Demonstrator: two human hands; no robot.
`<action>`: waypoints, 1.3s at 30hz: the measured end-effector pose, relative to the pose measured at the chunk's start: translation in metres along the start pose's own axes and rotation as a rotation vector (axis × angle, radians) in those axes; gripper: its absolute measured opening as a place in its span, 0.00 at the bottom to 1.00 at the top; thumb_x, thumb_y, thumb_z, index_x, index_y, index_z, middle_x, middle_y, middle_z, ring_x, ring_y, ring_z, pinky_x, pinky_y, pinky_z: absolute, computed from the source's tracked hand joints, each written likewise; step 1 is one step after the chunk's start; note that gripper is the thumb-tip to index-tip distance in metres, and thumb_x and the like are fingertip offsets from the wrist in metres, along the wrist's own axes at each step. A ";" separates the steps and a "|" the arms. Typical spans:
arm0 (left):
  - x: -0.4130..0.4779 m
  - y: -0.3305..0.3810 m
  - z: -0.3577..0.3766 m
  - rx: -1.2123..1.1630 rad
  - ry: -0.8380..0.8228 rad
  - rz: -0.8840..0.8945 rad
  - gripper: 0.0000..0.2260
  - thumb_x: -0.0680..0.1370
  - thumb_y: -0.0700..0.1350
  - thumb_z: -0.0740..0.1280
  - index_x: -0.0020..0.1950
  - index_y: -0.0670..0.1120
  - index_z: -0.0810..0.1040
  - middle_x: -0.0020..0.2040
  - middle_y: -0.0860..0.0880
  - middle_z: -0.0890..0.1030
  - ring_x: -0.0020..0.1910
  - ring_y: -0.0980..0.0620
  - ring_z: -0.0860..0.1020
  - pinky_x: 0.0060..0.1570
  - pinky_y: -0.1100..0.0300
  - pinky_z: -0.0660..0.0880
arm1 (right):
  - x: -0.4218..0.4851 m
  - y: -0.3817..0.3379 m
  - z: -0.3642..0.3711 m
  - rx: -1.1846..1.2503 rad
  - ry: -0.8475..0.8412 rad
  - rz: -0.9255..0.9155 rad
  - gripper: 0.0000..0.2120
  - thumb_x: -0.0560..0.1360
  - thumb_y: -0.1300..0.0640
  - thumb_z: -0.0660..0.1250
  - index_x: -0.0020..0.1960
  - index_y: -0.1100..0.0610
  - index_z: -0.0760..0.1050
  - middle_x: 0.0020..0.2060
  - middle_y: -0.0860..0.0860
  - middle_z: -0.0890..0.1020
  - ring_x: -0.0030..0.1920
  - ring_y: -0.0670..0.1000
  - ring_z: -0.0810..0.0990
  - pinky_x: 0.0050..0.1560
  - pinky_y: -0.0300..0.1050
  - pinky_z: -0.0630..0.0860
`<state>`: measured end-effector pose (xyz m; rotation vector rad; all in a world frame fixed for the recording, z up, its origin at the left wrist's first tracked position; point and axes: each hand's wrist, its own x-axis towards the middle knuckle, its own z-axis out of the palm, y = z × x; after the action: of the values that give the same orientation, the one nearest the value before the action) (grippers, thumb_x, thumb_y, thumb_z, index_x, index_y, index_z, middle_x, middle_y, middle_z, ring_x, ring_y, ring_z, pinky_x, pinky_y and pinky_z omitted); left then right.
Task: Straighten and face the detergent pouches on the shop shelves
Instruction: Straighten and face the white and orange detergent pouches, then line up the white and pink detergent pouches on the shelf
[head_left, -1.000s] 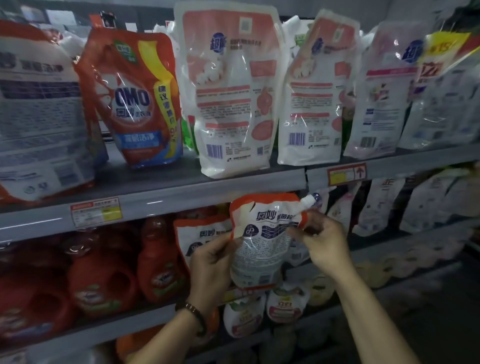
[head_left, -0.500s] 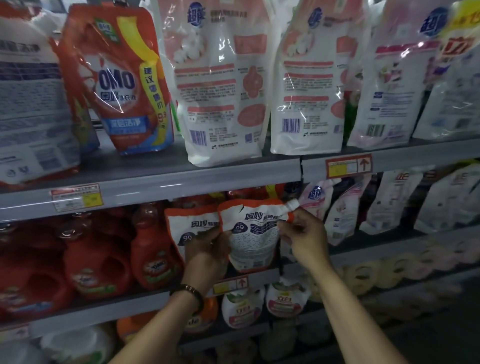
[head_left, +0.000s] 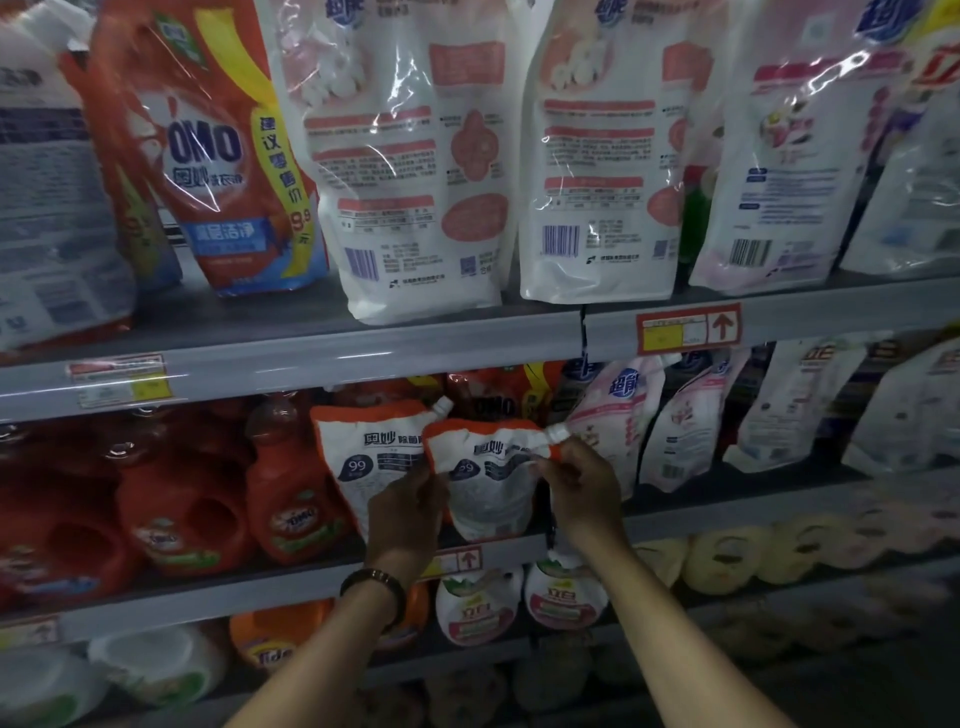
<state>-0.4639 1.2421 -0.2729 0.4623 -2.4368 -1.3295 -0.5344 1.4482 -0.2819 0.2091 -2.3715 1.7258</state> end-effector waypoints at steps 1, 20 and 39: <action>0.002 0.000 0.001 0.034 -0.012 0.006 0.10 0.85 0.45 0.67 0.62 0.45 0.85 0.53 0.43 0.88 0.51 0.43 0.85 0.47 0.58 0.73 | 0.000 0.000 -0.001 0.002 -0.012 0.002 0.10 0.82 0.62 0.69 0.42 0.54 0.77 0.38 0.48 0.82 0.41 0.44 0.80 0.42 0.40 0.74; -0.038 0.031 -0.002 -0.215 -0.119 -0.073 0.06 0.83 0.43 0.70 0.52 0.54 0.77 0.49 0.51 0.85 0.42 0.51 0.88 0.48 0.46 0.85 | -0.041 -0.033 -0.028 0.120 0.094 0.136 0.12 0.77 0.66 0.74 0.48 0.48 0.84 0.45 0.44 0.88 0.50 0.43 0.86 0.55 0.46 0.83; -0.024 0.126 0.055 -0.025 -0.269 0.260 0.25 0.84 0.50 0.68 0.81 0.56 0.68 0.58 0.58 0.82 0.58 0.57 0.81 0.50 0.73 0.74 | -0.032 -0.022 -0.095 0.212 0.048 0.209 0.11 0.78 0.64 0.73 0.49 0.47 0.85 0.45 0.48 0.89 0.50 0.51 0.87 0.58 0.61 0.84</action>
<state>-0.4816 1.3580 -0.1972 -0.0453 -2.5783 -1.3796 -0.4909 1.5320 -0.2412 -0.0524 -2.2431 2.0530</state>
